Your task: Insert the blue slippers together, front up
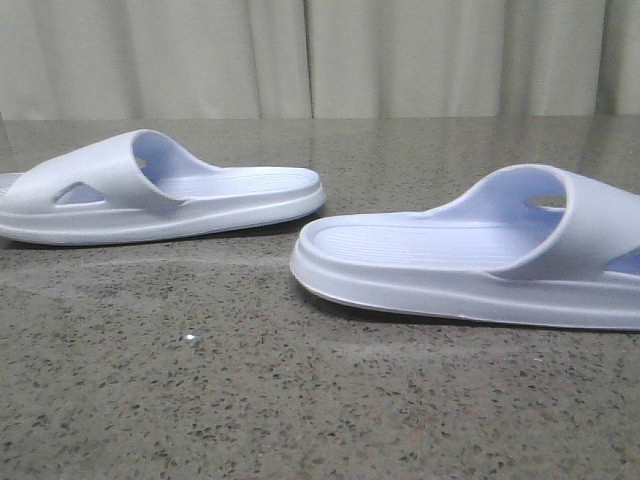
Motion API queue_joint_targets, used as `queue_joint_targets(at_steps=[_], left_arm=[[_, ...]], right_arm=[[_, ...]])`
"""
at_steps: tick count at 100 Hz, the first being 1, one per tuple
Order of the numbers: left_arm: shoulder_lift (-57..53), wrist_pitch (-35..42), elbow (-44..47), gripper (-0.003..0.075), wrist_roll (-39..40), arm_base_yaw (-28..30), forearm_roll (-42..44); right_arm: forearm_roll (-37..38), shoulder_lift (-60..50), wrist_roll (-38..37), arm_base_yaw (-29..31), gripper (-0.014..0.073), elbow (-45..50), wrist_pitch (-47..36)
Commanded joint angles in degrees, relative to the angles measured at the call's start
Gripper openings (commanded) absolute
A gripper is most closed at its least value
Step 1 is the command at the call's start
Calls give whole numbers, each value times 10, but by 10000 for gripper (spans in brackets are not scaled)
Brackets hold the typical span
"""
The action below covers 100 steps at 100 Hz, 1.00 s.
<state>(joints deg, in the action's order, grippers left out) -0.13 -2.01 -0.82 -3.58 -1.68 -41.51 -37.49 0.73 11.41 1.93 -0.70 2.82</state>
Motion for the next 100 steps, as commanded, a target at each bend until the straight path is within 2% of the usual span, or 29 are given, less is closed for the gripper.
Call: queue_joint_targets(at_steps=[1, 13, 24, 33, 46, 63, 80, 92, 100], left_arm=[[38, 23, -47, 15, 4, 2, 26], [136, -30, -117, 15, 4, 2, 96], [233, -99, -192, 15, 4, 2, 179], [294, -161, -245, 15, 4, 2, 205], [344, -215, -283, 16, 4, 2, 205], [366, -239, -291, 18, -11, 2, 197], [368, -239, -291, 23, -67, 2, 127], [368, -245, -291, 91, -114, 2, 70], [368, -254, -291, 165, -130, 2, 50]], right_arm=[[-2, 32, 22, 4, -77, -47, -28], [10, 116, 56, 4, -77, -107, 38], [76, 227, 56, 4, -77, -179, 129], [95, 307, 56, 4, -78, -230, 201], [96, 375, 56, 4, -78, -269, 261], [96, 390, 56, 4, -74, -291, 295], [96, 390, 56, 4, 36, -311, 323], [96, 390, 61, 4, 136, -323, 343], [96, 391, 61, 4, 162, -329, 354]])
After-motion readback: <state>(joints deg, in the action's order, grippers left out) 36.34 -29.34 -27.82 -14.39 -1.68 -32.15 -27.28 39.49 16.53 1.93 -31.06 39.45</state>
